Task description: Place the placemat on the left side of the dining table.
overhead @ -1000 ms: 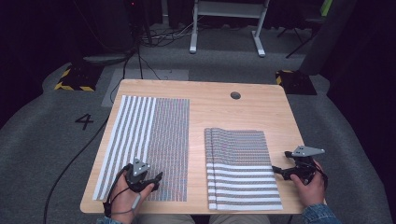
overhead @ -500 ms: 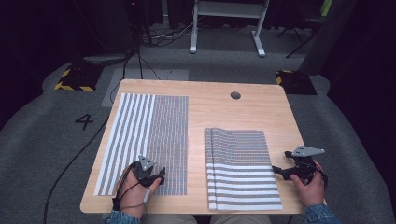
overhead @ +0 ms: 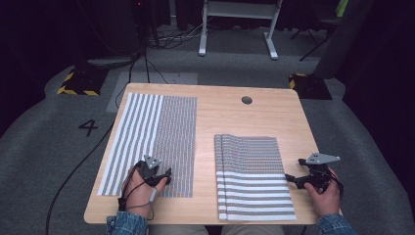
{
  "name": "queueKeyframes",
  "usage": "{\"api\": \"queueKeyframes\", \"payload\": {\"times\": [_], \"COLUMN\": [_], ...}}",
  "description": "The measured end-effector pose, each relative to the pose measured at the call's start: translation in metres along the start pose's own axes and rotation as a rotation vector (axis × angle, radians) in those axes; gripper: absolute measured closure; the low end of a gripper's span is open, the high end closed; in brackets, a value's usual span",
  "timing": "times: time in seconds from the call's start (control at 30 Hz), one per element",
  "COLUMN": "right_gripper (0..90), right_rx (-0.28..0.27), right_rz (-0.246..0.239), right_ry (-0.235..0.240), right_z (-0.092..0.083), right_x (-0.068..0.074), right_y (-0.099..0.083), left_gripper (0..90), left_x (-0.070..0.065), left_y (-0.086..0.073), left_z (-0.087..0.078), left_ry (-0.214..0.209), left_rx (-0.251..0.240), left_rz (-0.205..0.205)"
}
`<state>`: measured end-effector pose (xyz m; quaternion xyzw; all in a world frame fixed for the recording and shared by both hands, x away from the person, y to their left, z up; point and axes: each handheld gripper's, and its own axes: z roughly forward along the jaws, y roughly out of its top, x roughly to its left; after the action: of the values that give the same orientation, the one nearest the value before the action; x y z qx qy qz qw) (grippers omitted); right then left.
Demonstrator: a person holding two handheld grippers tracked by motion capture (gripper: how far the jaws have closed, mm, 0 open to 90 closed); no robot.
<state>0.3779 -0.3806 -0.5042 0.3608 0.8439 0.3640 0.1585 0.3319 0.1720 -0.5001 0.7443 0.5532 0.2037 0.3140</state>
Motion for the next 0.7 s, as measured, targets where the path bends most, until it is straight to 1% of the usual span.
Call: {"api": "queueKeyframes", "payload": {"times": [0.07,0.23,0.27,0.3,0.4,0.5,0.53,0.57,0.6,0.63,0.7], "right_gripper": [7.4,7.4,7.3,7.4,7.4,7.4,7.3,7.4,7.4,7.4,7.4], "right_rx": [0.0,0.0,0.0,0.0,0.0,0.0,0.0,0.0,0.0,0.0,0.0], "right_rz": [0.0,0.0,0.0,0.0,0.001,0.0,0.0,0.0,0.0,0.0,0.0], "right_ry": [0.0,0.0,0.0,0.0,0.0,0.0,0.0,0.0,0.0,0.0,0.0], "right_z": [0.0,0.0,0.0,0.0,0.0,0.0,0.0,0.0,0.0,0.0,0.0], "right_x": [0.0,0.0,0.0,0.0,0.0,0.0,0.0,0.0,0.0,0.0,0.0], "right_y": [0.0,0.0,0.0,0.0,0.0,0.0,0.0,0.0,0.0,0.0,0.0], "left_gripper": [28.6,28.5,28.5,28.2,25.3,25.7,26.6,26.7,26.7,27.1,28.3], "left_x": [-0.001,-0.001,-0.001,-0.001,-0.001,0.0,0.001,0.002,0.002,0.004,0.003], "left_y": [0.003,0.007,0.007,0.008,0.008,0.008,0.009,0.009,0.011,0.012,0.014], "left_z": [0.002,0.005,0.006,0.007,0.009,0.007,0.005,0.002,-0.001,-0.006,-0.013], "left_ry": [0.004,0.003,-0.004,0.001,-0.003,-0.015,-0.018,-0.01,-0.008,-0.013,-0.026], "left_rx": [0.006,0.011,0.009,0.004,-0.006,0.003,-0.001,-0.023,-0.045,-0.068,-0.086], "left_rz": [0.001,0.001,0.001,0.0,0.005,0.011,0.021,0.028,0.02,0.02,0.021]}}
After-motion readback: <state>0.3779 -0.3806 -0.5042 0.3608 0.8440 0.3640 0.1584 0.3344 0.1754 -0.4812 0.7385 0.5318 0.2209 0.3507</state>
